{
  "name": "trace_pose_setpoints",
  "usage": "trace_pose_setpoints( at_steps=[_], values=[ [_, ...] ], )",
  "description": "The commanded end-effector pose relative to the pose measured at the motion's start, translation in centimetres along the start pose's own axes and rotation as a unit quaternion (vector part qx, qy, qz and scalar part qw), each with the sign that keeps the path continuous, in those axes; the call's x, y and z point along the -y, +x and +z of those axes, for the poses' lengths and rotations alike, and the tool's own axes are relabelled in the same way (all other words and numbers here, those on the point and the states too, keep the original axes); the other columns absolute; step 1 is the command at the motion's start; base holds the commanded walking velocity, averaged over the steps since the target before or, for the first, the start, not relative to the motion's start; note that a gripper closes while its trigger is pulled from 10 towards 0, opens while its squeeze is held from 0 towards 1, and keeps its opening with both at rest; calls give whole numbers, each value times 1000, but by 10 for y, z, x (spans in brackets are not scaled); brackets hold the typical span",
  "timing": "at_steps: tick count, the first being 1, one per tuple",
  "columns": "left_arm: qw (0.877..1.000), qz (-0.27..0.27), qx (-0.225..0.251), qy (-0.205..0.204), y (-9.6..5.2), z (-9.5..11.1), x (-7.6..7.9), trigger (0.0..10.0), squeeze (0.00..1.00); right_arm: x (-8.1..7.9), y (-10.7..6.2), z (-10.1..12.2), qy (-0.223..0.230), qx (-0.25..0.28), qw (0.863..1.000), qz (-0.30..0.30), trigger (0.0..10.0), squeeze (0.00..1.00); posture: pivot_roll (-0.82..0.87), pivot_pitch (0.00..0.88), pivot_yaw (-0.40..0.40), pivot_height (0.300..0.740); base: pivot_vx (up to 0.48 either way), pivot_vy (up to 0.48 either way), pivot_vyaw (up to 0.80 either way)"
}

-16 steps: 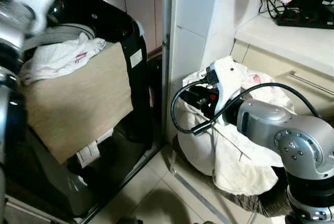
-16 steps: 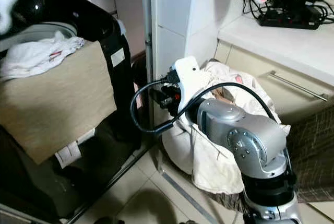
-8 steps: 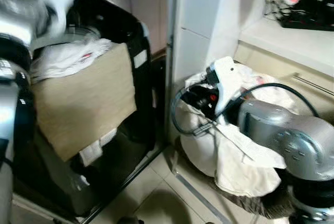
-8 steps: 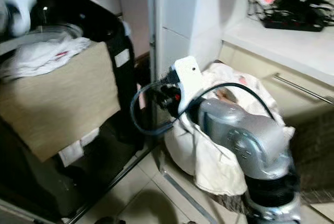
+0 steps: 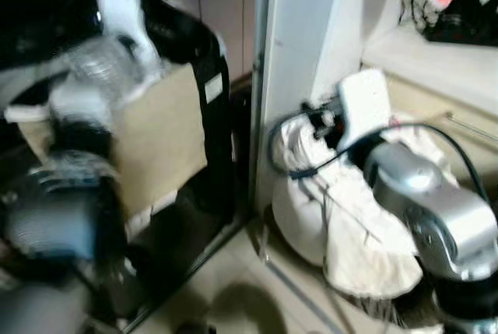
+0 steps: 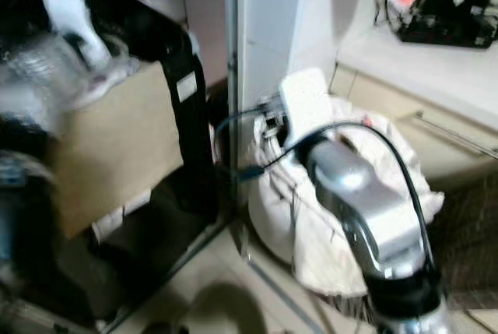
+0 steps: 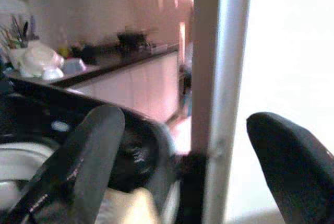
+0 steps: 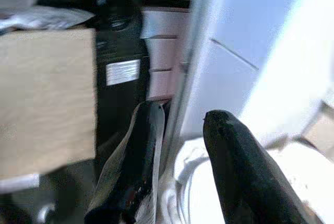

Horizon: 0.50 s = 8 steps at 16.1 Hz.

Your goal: Clothes washing

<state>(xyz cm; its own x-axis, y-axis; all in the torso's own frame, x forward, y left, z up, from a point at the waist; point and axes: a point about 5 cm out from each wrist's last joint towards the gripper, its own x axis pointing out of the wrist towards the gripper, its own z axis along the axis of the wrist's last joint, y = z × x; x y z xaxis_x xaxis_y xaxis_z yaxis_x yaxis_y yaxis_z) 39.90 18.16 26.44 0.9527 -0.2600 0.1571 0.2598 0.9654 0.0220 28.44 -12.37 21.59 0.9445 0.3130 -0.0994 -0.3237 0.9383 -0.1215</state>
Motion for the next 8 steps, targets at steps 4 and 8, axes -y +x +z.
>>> trace_pose_setpoints(
  at_steps=[4, 8],
  values=[
    [999, -12, 47, 11, -21, 8, 48, 10000, 0, 4, 2, 9, 4, 51, 999, -7, 10000, 0, -60, 0, 34, 740, 147, 0, 0],
    [997, -13, 14, 79, -38, -1, 53, 10000, 0, 3, 3, 3, -4, 47, 999, 3, 10000, 0, -55, 0, 36, 740, 320, 0, 800]
  ],
)
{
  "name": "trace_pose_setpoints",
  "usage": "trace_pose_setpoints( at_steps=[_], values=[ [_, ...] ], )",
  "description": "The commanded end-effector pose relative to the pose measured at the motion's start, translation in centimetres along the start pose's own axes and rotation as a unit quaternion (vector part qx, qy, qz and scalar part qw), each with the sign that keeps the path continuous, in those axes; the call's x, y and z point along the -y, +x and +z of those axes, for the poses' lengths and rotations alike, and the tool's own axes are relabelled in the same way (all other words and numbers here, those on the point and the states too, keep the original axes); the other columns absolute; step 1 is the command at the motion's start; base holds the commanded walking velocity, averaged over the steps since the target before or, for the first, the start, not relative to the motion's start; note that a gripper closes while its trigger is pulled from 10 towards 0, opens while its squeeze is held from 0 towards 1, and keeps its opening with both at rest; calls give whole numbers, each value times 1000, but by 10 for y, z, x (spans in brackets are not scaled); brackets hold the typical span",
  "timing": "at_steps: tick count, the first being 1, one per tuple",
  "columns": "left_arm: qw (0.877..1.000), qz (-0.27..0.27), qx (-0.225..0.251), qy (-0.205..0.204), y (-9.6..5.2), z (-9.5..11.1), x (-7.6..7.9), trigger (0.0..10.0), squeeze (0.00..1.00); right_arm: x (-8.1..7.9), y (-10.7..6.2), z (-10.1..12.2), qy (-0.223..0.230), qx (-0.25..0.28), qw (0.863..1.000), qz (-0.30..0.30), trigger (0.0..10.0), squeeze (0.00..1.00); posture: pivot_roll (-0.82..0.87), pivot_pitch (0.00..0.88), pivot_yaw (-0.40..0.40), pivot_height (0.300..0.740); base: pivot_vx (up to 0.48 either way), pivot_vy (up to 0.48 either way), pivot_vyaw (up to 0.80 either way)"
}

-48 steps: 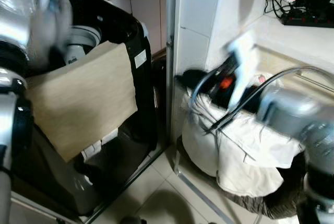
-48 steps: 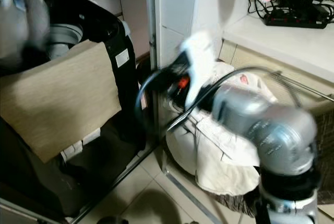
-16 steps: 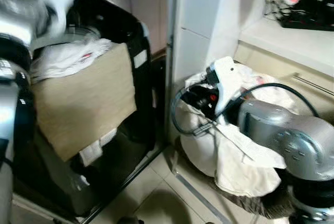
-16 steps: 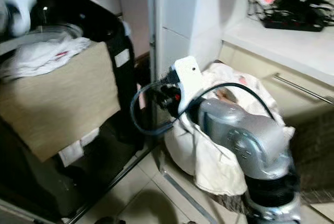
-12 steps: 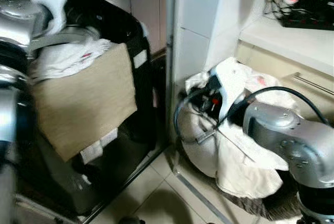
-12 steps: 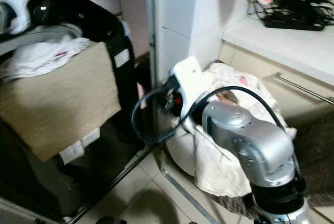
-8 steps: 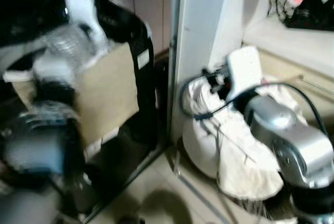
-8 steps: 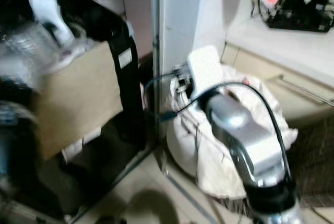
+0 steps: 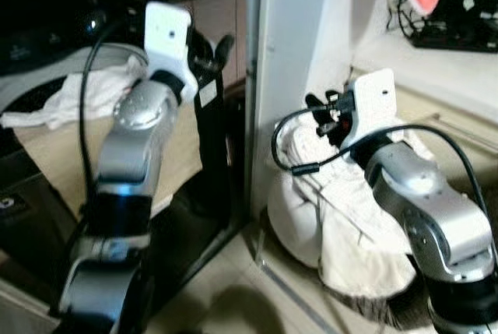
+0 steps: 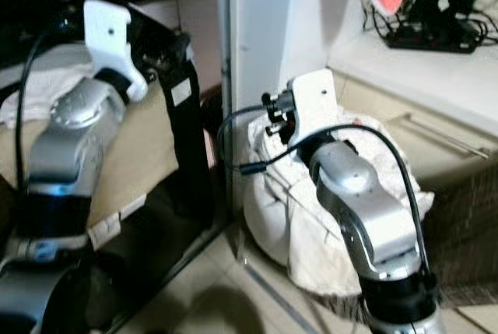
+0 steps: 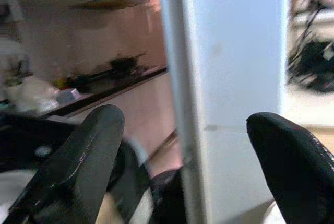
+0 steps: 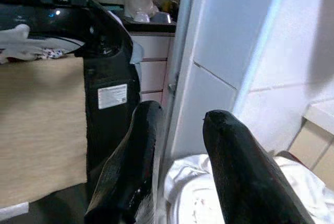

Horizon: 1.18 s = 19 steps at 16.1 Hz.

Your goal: Clothes washing

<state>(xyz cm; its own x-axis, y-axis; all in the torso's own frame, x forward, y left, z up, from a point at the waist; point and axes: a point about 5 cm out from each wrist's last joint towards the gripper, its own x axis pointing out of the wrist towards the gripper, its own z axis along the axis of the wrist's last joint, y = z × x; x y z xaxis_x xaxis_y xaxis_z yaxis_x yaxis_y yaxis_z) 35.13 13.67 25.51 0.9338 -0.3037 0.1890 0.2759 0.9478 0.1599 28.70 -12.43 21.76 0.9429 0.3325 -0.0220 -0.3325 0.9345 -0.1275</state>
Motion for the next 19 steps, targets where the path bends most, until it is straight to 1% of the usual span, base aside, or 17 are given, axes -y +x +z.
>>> trace_pose_setpoints(
  at_steps=[1, 3, 9, 11, 12, 13, 14, 15, 17, 19],
  values=[
    [1000, 7, -8, 15, -4, 1, -3, 10000, 0, 1, 1, 1, 0, 7, 1000, -2, 10000, 0, -55, 0, 36, 740, 322, 0, 800],
    [999, -1, -20, 26, -4, 0, -1, 10000, 0, 5, 1, -1, 17, 9, 1000, -17, 10000, 0, -57, 0, 36, 740, 321, 0, 0],
    [999, 21, -34, 25, -6, -1, -8, 10000, 0, 3, -3, -7, 7, -6, 1000, -1, 10000, 0, -65, 0, 37, 740, 322, 0, 0],
    [998, 39, -36, 35, -7, 1, -18, 10000, 0, -2, -3, -8, -4, -10, 1000, 29, 10000, 0, -59, 0, 29, 740, 321, 0, 0],
    [998, 42, -37, 38, -7, 1, -20, 10000, 0, -3, -3, -8, -9, -11, 999, 38, 10000, 0, -59, 0, 29, 740, 319, 0, 0],
    [997, 48, -38, 43, -7, 3, -25, 10000, 0, -8, -3, -8, -20, -13, 998, 56, 10000, 0, -57, 0, 28, 740, 322, 0, 613],
    [997, 51, -38, 46, -7, 4, -27, 10000, 0, -10, -3, -8, -22, -14, 998, 61, 10000, 0, -55, 0, 26, 740, 315, 0, 725],
    [996, 57, -39, 52, -6, 5, -31, 10000, 0, -13, -3, -8, -23, -14, 997, 68, 10000, 0, -54, 0, 26, 740, 311, 0, 800],
    [995, 65, -40, 56, -6, 6, -35, 10000, 0, -13, -3, -10, -7, -16, 998, 68, 10000, 0, -54, 0, 26, 740, 311, 0, 0],
    [993, 92, -42, 65, -6, 8, -43, 10000, 0, -15, -7, -12, -9, -23, 996, 83, 10000, 0, -54, 0, 32, 740, 291, 0, 0]
  ],
)
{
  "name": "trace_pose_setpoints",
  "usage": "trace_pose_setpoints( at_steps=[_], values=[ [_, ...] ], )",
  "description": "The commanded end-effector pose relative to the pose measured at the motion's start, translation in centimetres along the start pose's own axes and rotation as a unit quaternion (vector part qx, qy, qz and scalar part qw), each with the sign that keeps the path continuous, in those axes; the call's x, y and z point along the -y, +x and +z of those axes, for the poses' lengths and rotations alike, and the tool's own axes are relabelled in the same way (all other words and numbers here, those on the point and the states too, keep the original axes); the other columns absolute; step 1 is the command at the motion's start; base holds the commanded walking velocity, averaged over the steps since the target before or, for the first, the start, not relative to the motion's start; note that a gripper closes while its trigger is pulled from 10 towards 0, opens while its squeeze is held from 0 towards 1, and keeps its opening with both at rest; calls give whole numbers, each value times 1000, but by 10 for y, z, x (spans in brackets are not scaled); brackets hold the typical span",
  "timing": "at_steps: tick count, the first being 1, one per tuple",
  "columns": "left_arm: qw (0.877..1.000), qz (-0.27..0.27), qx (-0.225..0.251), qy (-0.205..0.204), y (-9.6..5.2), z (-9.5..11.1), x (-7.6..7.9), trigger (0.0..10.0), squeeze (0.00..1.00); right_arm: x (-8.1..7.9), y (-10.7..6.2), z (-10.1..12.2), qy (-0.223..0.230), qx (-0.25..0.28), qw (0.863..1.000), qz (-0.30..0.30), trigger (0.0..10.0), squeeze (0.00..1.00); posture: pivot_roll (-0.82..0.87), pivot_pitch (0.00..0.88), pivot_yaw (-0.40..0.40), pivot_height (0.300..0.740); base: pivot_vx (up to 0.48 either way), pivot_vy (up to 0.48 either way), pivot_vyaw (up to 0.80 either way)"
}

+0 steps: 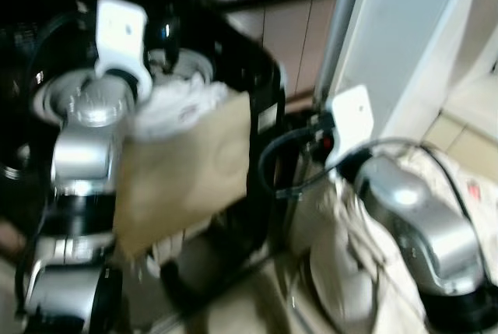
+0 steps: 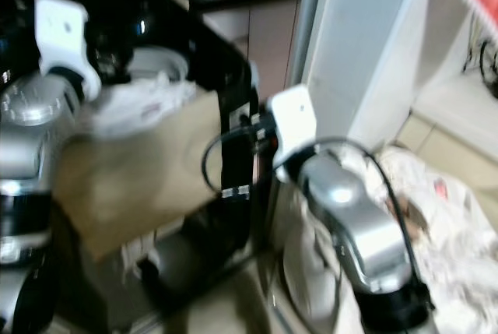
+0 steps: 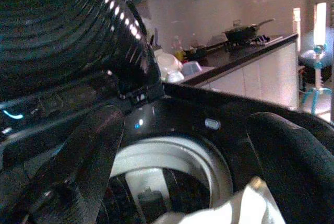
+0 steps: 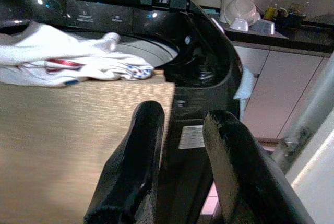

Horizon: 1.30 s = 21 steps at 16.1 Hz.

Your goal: Clothes washing

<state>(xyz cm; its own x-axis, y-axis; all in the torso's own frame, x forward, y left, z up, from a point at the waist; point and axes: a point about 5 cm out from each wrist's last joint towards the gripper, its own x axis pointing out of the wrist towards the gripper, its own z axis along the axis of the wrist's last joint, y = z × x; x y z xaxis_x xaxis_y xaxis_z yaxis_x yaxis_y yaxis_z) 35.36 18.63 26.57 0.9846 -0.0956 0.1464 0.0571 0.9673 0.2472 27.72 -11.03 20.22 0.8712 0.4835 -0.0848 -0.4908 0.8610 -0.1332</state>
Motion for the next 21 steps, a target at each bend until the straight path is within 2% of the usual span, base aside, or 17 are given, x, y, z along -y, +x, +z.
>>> trace_pose_setpoints(
  at_steps=[1, 4, 5, 6, 7, 8, 9, 11, 13, 14, 15, 16, 17, 18, 19, 20, 21],
  values=[
    [1000, 8, -8, -1, 6, 3, 2, 10000, 0, 1, -4, -1, -5, -5, 1000, 8, 10000, 0, -53, 0, 33, 740, 0, 0, 0],
    [1000, -10, -29, 2, 14, 1, 6, 10000, 0, 0, -5, -1, -5, -6, 1000, 16, 10000, 0, -49, 0, 32, 740, 0, 0, 0],
    [997, -68, -28, -28, 18, 4, 19, 10000, 0, 0, -5, -1, -5, -7, 1000, 21, 10000, 0, -49, 0, 33, 740, 0, 0, 0],
    [994, -96, -28, -42, 19, 5, 24, 10000, 761, 1, -6, -1, -6, -7, 1000, 23, 10000, 0, -50, 0, 34, 740, 0, 0, 0],
    [993, -104, -29, -47, 19, 5, 26, 10000, 761, 1, -6, -1, -7, -7, 1000, 23, 10000, 0, -52, 0, 37, 740, 0, 0, 0],
    [989, -130, -32, -56, 21, 6, 27, 10000, 1000, 2, -6, 0, -8, -6, 1000, 24, 10000, 0, -56, 0, 40, 740, 0, 0, 0],
    [986, -159, -45, -39, 24, 7, 21, 10000, 1000, 3, -7, 1, -7, -5, 1000, 24, 10000, 0, -59, 0, 44, 740, 0, 0, 0],
    [986, -159, -51, -24, 30, 9, -2, 10000, 1000, 3, -10, 1, -9, -6, 999, 35, 10000, 0, -58, 0, 44, 740, 0, 0, 0],
    [977, -190, -95, -3, 30, 3, -19, 10000, 1000, 1, -11, 0, -15, -10, 999, 49, 10000, 0, -55, 0, 43, 740, 0, 0, 0],
    [971, -203, -123, 15, 29, 1, -35, 10000, 1000, -2, -12, -1, -19, -14, 997, 66, 10000, 0, -56, 0, 45, 740, 0, 0, 0],
    [962, -223, -152, 30, 25, -4, -45, 10000, 1000, -5, -14, -2, -20, -19, 996, 84, 10000, 0, -54, 0, 49, 740, 0, 0, 0],
    [958, -233, -164, 34, 24, -6, -47, 10000, 1000, -6, -14, -2, -20, -20, 996, 89, 10000, 0, -54, 0, 49, 740, 0, 0, 0],
    [937, -282, -195, 64, 16, -14, -50, 10000, 1000, -10, -16, -2, -18, -21, 994, 106, 10000, 0, -52, 0, 51, 740, 0, 0, 0],
    [925, -313, -207, 60, 13, -17, -51, 10000, 980, -12, -18, -2, -17, -21, 993, 117, 10000, 0, -52, 0, 55, 740, 0, 0, 0],
    [921, -324, -209, 56, 12, -18, -51, 10000, 157, -12, -18, -2, -15, -21, 992, 120, 10000, 0, -52, 0, 55, 740, 0, 0, 0],
    [905, -355, -227, 57, 8, -23, -49, 10000, 0, -13, -19, -2, -12, -22, 992, 125, 10000, 0, -52, 0, 56, 740, 0, 0, 0],
    [890, -377, -251, 51, 5, -30, -46, 10000, 0, -14, -21, -2, -9, -23, 991, 132, 10000, 0, -55, 0, 55, 740, 0, 0, 0]
  ],
)
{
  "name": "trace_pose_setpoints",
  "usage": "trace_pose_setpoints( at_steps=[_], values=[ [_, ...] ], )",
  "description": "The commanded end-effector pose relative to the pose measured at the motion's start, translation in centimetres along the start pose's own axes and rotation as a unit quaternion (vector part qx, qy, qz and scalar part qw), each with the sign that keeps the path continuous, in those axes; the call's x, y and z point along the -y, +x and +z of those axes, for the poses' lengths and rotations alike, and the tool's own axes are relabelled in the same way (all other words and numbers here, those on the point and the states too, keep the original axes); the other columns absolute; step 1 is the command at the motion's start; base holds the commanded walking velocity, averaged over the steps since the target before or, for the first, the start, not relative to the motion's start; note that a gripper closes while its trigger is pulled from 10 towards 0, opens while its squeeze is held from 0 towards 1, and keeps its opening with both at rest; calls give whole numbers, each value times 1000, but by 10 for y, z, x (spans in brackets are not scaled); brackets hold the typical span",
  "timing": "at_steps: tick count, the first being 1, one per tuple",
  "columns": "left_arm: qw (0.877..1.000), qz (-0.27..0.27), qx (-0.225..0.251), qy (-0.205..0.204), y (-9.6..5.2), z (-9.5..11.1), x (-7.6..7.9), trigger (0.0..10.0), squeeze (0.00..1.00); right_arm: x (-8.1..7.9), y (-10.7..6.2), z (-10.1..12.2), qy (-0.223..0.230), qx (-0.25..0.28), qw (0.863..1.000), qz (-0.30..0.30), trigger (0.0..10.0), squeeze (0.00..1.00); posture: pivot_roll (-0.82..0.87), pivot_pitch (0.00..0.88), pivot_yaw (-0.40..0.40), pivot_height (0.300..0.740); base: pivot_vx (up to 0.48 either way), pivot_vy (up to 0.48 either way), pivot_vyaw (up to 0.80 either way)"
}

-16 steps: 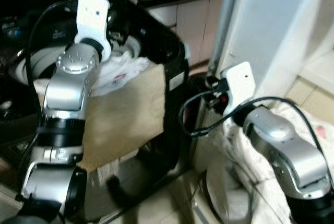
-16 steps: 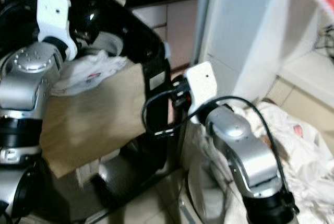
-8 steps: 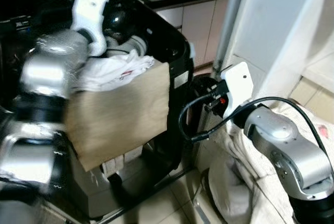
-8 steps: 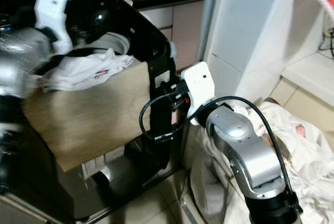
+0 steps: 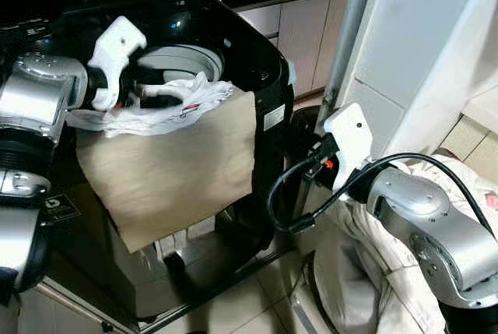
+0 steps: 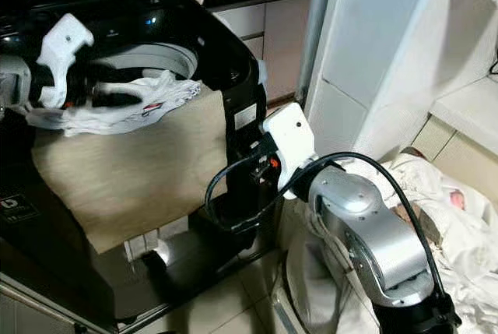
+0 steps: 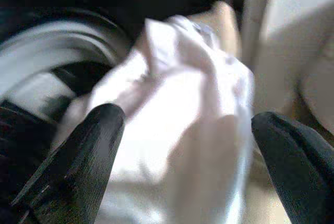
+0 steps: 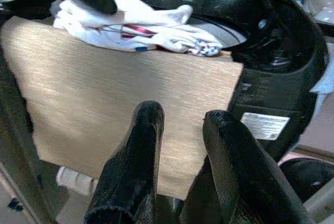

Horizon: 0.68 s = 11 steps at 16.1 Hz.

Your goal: Clothes washing

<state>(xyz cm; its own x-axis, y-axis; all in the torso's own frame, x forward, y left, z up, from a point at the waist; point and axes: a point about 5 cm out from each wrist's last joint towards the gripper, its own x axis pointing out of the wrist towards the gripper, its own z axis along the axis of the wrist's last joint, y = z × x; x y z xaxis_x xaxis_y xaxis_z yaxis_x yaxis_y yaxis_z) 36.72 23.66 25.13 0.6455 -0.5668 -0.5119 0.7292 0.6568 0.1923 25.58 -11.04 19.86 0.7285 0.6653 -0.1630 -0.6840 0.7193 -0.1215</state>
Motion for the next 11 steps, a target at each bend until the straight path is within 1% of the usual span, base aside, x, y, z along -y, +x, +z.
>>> trace_pose_setpoints(
  at_steps=[1, 2, 3, 5, 6, 7, 8, 9, 11],
  values=[
    [1000, -20, -22, -5, 2, -6, 3, 10000, 0, -4, -2, 1, 3, 1, 1000, 17, 10000, 0, -57, 0, 54, 740, 0, 0, 0],
    [1000, -14, -26, -10, 5, -8, 2, 10000, 0, -5, -2, 2, 3, 0, 1000, 20, 10000, 0, -59, 0, 53, 740, 0, 0, 0],
    [999, 13, -29, -23, 9, -11, -2, 10000, 0, -6, -3, 2, 3, -1, 1000, 26, 10000, 0, -61, 0, 51, 740, 0, 0, 0],
    [997, 58, -47, -30, 12, -16, -8, 10000, 0, -7, -3, 2, 1, -3, 1000, 31, 10000, 0, -66, 0, 48, 740, 0, 0, 0],
    [996, 69, -56, -27, 11, -18, -10, 8000, 0, -7, -4, 3, 0, -4, 999, 35, 10000, 0, -68, 0, 47, 740, 0, 0, 0],
    [996, 69, -58, -26, 11, -19, -10, 4824, 0, -7, -4, 3, -1, -4, 999, 37, 10000, 0, -70, 0, 47, 740, 0, 0, 0],
    [996, 67, -58, -26, 11, -19, -10, 1373, 0, -7, -4, 3, -2, -5, 999, 40, 10000, 0, -71, 0, 47, 740, 0, 0, 0],
    [996, 60, -59, -28, 13, -20, -10, 0, 0, -8, -5, 3, -5, -7, 999, 43, 10000, 0, -75, 0, 47, 740, 0, 0, 0],
    [996, 60, -53, -37, 13, -21, -10, 0, 0, -7, -5, 4, -6, -6, 999, 43, 10000, 0, -76, 0, 46, 740, 0, 0, 0]
  ],
)
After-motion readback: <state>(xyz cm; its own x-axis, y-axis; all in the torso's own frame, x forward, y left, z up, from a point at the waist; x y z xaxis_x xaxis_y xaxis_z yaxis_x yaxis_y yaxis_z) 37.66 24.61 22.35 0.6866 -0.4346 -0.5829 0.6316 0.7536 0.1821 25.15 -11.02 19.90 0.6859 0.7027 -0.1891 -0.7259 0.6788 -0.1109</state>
